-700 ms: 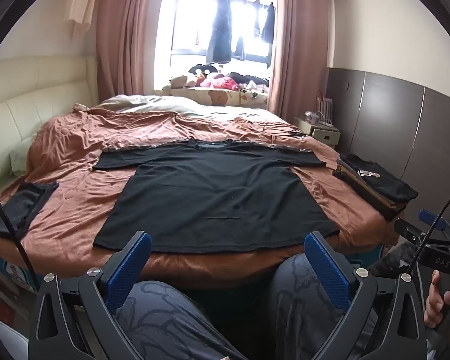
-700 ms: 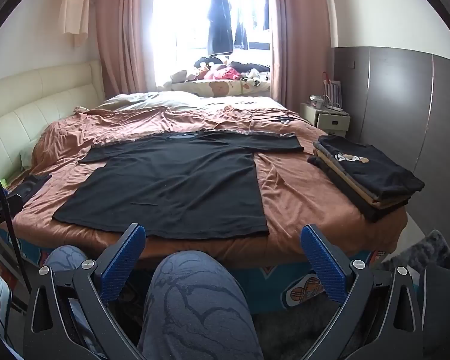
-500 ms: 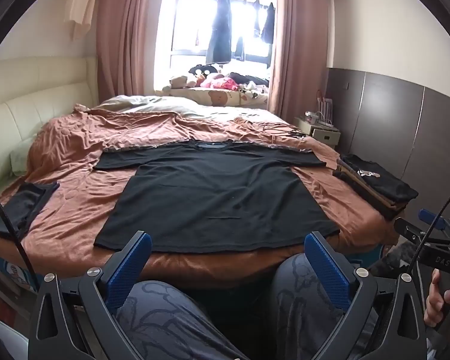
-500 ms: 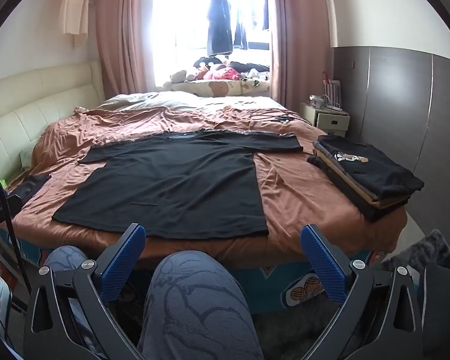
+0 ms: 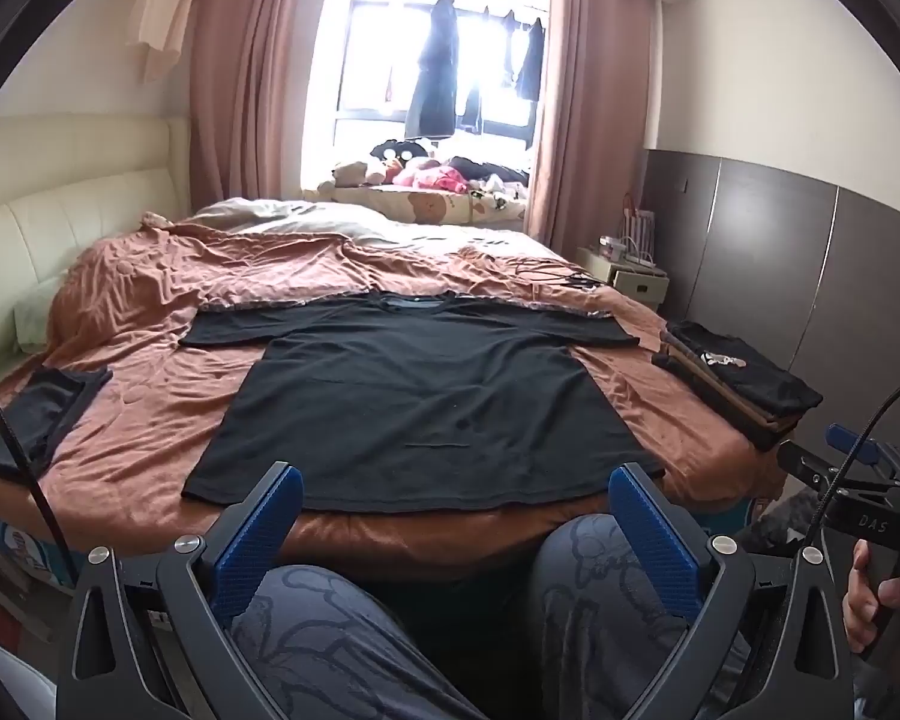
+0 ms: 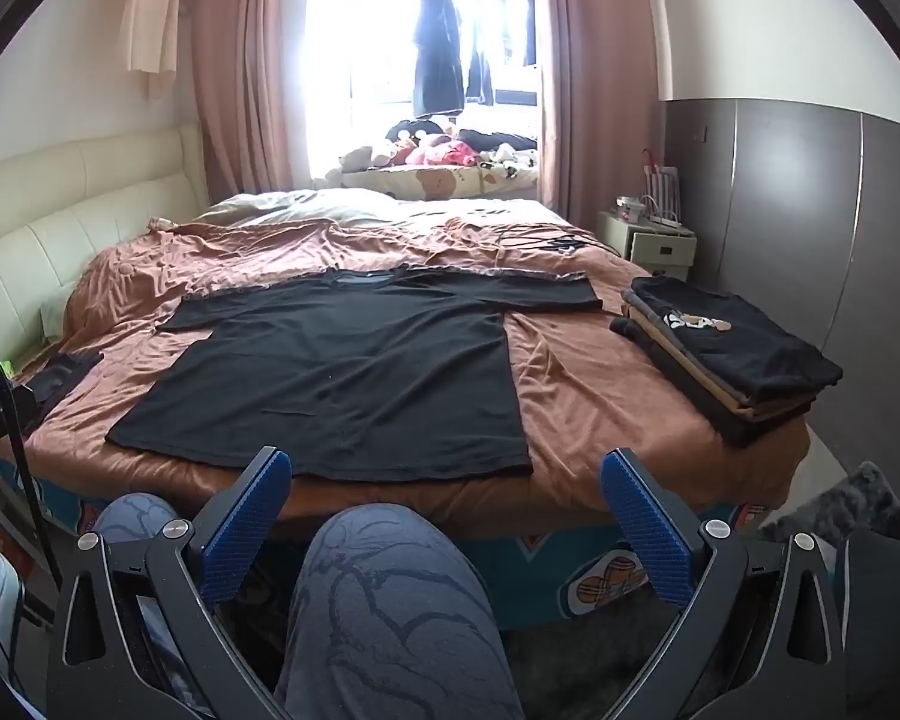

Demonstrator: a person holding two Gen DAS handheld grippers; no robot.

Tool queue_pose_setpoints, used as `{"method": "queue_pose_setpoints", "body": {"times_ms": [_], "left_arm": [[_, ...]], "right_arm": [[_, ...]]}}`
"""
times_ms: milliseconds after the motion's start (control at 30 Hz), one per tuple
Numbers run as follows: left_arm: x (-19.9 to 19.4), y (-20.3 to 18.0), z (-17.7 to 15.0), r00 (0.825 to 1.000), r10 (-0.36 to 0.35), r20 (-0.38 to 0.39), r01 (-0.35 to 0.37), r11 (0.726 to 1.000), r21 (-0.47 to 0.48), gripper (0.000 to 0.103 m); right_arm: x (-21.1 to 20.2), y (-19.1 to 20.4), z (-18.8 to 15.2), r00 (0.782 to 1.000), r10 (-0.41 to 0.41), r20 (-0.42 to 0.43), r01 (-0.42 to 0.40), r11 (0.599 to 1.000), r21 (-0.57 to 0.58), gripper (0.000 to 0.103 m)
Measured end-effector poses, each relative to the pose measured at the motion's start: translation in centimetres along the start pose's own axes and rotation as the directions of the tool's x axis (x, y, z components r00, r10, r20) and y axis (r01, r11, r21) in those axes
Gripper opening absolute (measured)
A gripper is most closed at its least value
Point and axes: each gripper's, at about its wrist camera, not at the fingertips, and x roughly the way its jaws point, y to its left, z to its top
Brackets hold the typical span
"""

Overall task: Fold small clothes
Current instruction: 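Move both tools toward the black t-shirt lying flat on the bed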

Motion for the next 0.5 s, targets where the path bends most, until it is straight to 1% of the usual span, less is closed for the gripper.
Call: {"method": "queue_pose_setpoints", "body": {"times_ms": [500], "left_arm": [[-1.2, 0.7, 0.0, 1.0, 0.022, 0.013, -0.022, 1.0, -0.007, 0.102]], "right_arm": [[-0.7, -0.2, 0.4, 1.0, 0.029, 0.008, -0.028, 1.0, -0.002, 0.103]]}}
